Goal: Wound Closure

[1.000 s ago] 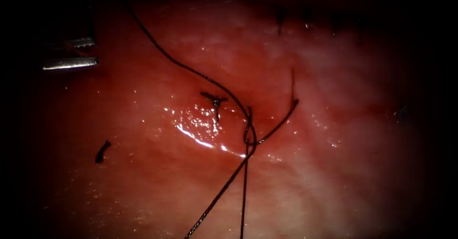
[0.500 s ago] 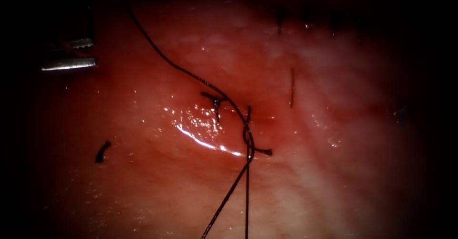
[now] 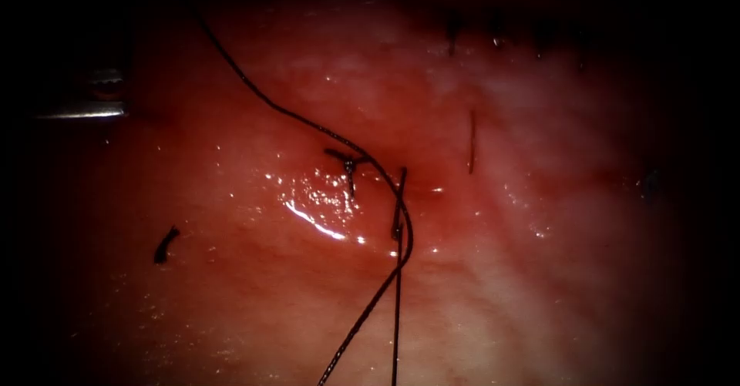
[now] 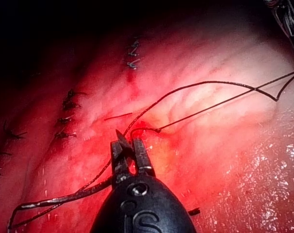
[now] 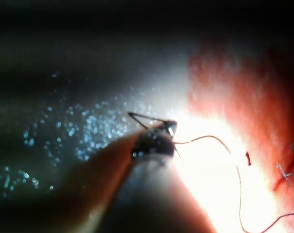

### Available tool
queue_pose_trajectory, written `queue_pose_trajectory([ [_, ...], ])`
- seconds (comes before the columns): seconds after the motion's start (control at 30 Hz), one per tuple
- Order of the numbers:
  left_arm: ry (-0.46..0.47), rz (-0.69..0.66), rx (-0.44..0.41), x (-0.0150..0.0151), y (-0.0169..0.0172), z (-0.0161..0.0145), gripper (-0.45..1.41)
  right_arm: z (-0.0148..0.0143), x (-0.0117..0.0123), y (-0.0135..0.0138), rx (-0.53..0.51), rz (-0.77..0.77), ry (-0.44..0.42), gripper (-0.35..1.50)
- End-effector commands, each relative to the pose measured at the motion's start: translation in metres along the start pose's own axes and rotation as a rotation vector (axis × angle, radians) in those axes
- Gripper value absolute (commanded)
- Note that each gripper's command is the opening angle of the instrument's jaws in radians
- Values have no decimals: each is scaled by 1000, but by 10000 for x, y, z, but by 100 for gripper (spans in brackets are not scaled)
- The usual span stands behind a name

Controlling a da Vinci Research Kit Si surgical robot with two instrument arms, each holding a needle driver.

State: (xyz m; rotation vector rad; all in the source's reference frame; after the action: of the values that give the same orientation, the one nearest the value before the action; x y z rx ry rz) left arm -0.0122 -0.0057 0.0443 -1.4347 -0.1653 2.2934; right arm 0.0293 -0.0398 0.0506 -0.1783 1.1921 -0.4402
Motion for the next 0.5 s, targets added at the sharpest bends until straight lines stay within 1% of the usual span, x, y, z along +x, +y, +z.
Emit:
queue_pose_trajectory([
  [0.03,15,3,-24,-1,3,6,-45,8,2,-4,1,-1,3,-35],
  [0.17,50,20,-114,1,9,-5,-45,8,2,-4,1,0,2,-35],
  [0.3,55,41,-197,1,14,-18,-45,7,3,-4,1,-1,3,-35],
  [0.4,49,52,-209,-1,13,-25,-45,7,4,-5,2,-2,4,-35],
  [0.5,38,57,-202,-4,10,-27,-45,6,9,-6,6,-3,6,-35],
])
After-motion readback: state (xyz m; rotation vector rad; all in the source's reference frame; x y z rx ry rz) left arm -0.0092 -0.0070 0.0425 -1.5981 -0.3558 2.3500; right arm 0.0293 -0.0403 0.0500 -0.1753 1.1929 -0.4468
